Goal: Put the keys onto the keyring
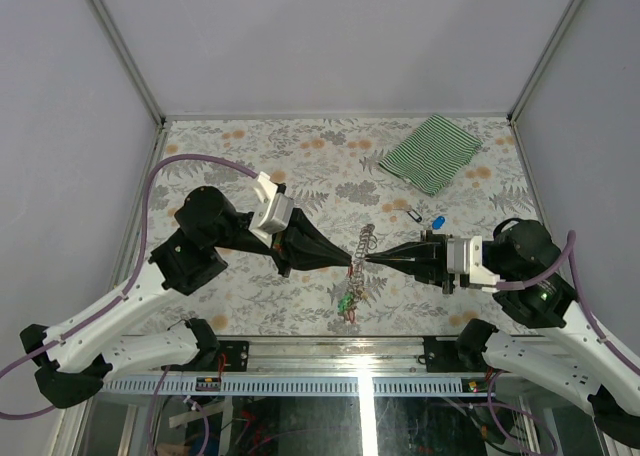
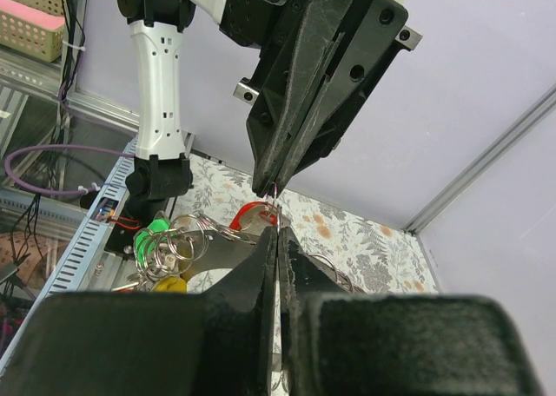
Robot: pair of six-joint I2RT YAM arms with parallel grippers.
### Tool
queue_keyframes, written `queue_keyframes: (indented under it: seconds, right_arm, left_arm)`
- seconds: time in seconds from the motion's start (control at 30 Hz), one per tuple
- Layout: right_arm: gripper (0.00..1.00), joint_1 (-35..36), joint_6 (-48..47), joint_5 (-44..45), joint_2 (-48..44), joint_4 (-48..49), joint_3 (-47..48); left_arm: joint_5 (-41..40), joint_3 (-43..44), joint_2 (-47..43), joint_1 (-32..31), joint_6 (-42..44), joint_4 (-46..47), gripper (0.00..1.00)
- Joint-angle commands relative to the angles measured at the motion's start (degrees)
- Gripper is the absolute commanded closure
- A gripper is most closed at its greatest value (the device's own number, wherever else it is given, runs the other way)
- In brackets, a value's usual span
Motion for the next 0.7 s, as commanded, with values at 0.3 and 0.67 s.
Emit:
queue_keyframes:
  seconds: [0.3, 0.67]
  right_arm:
    - [1.00, 0.0, 0.1, 0.6, -0.6, 3.7, 0.8]
    - [1.00, 0.0, 0.2, -0.9, -0.6, 3.3, 1.0]
  left_arm:
    - [0.7, 1.4, -1.2, -0.3, 0.4, 2.3, 1.00]
    - [0.8, 1.2, -0.9, -0.2, 0.5, 2.3, 1.00]
